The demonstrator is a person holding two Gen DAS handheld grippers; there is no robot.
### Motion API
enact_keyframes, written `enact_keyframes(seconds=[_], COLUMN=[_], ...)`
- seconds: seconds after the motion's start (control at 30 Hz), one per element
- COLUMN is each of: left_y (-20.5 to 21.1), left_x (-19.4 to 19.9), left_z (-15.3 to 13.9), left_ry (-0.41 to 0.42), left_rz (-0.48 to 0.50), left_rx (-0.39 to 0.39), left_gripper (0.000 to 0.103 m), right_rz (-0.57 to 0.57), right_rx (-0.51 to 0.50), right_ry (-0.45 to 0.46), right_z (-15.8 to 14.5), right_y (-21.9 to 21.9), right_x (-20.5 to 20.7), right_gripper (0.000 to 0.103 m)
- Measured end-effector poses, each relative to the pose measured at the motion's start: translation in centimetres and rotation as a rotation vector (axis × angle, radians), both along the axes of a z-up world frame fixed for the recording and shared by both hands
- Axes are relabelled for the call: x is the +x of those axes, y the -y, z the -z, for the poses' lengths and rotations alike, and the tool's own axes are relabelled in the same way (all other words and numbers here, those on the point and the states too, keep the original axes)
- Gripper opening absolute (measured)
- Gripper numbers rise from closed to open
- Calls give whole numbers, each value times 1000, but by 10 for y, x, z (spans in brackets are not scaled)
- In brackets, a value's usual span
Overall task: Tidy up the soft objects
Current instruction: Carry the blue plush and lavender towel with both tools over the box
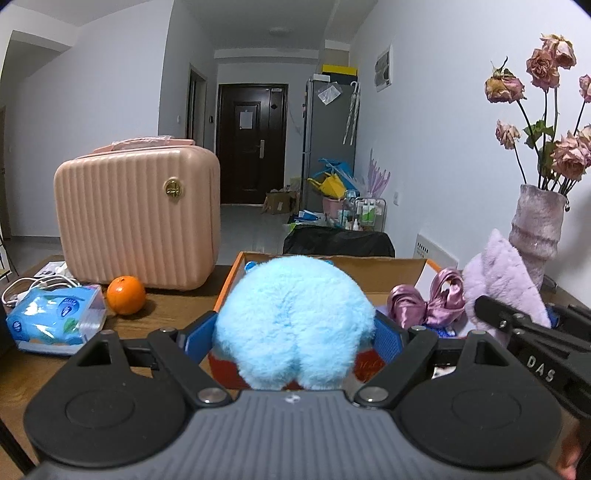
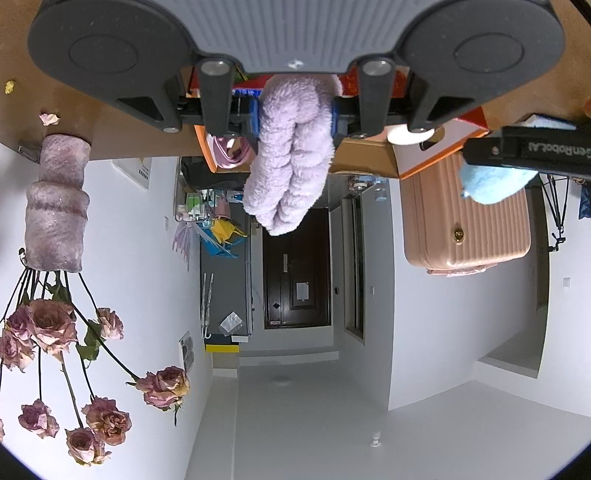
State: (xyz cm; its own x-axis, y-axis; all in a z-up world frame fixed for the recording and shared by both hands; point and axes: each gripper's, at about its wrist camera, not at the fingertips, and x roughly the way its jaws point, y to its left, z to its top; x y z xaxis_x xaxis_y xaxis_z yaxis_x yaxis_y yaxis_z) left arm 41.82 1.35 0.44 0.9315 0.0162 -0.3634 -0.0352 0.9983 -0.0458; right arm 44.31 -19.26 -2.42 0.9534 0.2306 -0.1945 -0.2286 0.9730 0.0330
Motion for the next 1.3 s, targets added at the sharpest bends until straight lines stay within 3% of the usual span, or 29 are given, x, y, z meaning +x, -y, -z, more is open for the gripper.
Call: enact_keyframes(seconds=[1.3], left_y=[-7], left_x=[106], left_z=[-6], left_ry=[19], left_rz=[-46], left_rx=[-68], left_gripper=[86], right_rz=[11], right_rx=[-26], right_ry=[-44], right_z=[8], right_y=[-42], right_x=[104], right_gripper=[32])
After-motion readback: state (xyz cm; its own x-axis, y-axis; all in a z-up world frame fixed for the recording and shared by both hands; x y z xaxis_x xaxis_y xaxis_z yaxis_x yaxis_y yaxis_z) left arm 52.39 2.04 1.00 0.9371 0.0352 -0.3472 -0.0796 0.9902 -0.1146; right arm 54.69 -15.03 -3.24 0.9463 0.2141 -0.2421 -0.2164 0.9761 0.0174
